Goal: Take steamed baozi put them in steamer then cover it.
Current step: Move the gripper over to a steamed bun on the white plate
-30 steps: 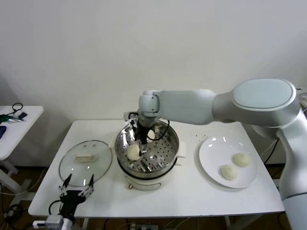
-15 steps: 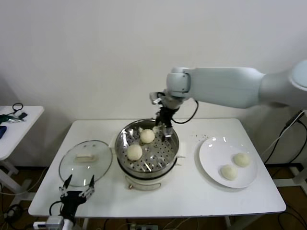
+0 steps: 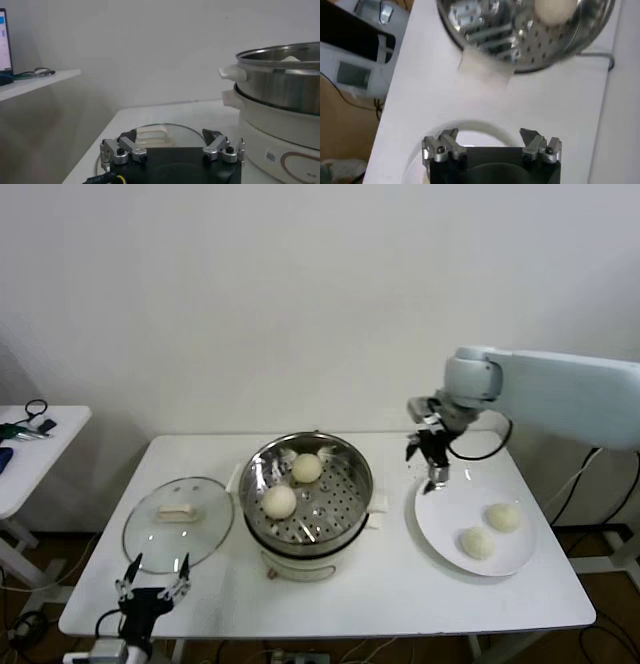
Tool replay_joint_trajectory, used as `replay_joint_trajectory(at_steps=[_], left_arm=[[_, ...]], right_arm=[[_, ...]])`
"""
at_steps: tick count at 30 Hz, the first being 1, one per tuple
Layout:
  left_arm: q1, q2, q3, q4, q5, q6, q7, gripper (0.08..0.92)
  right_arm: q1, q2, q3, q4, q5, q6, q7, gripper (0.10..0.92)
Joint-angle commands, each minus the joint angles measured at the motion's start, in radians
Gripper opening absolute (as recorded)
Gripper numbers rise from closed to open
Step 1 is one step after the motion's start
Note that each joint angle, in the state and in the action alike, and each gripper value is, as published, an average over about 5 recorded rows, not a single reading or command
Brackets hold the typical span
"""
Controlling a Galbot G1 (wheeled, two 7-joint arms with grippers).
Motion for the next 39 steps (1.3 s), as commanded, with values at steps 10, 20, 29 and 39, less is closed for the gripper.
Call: replay_joint_trajectory(at_steps=[10, 20, 29, 39], left_arm=[[0.006, -0.051, -0.01, 0.006, 0.042, 0.002, 0.003, 0.823], [0.009, -0.066, -0.013, 0.02, 0.046, -0.003, 0.003, 0.823], [0.0, -0.079, -0.022, 0.024, 0.038, 0.002, 0.002, 0.823], [0.001, -0.082, -0.026, 0.028, 0.038, 0.001, 0.001, 0.823]], right_arm=[[-0.417, -0.214, 0.233, -0.055, -0.336, 0.036, -0.01, 0.823], [-0.539, -0.187, 0.353, -0.125, -0.398, 0.041, -0.009, 0.823], [-0.555, -0.149, 0.385, -0.172, -0.43, 0.051, -0.009, 0.823], [-0.57, -0.134, 0.4, -0.193, -0.439, 0.058, -0.017, 0.823]])
